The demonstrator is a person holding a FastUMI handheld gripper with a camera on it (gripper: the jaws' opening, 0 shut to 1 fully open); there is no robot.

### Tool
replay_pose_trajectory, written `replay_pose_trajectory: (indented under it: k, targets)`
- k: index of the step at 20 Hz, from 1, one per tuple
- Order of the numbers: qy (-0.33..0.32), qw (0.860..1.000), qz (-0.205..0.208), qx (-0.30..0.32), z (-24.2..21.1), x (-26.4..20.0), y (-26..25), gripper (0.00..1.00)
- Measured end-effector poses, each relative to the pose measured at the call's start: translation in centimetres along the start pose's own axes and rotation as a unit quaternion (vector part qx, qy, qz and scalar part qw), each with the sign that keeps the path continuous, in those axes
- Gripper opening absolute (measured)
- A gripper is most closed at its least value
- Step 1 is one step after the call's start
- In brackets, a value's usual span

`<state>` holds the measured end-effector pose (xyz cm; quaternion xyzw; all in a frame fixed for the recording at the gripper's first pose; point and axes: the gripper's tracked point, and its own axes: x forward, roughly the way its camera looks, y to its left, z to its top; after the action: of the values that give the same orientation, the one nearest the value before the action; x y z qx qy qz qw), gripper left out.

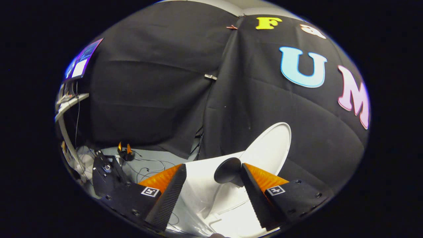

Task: Open the toilet lid.

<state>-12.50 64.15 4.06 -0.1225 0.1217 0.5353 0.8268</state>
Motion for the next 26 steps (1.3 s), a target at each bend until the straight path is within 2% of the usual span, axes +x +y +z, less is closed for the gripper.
replay_pose_trajectory:
  k: [4,9,13,15,17,21,26]
  targets:
    - [-0.015,1.0,-0.021,-0.006,1.2,-0.4,-0.8,1.0]
    - [-0.069,0.997,-0.04,0.012,6.0,-2.8,-3.5,0.99]
    - [-0.105,0.991,-0.083,0.02,8.9,-6.2,-7.4,0.99]
    - [-0.11,0.989,-0.09,0.036,8.9,-8.1,-9.1,0.99]
    - [-0.113,0.986,-0.114,0.049,8.7,-10.4,-12.4,0.99]
    - [-0.118,0.969,-0.199,0.09,6.0,-16.8,-20.6,0.99]
    - [-0.15,0.926,-0.305,0.166,2.2,-27.8,-30.5,0.99]
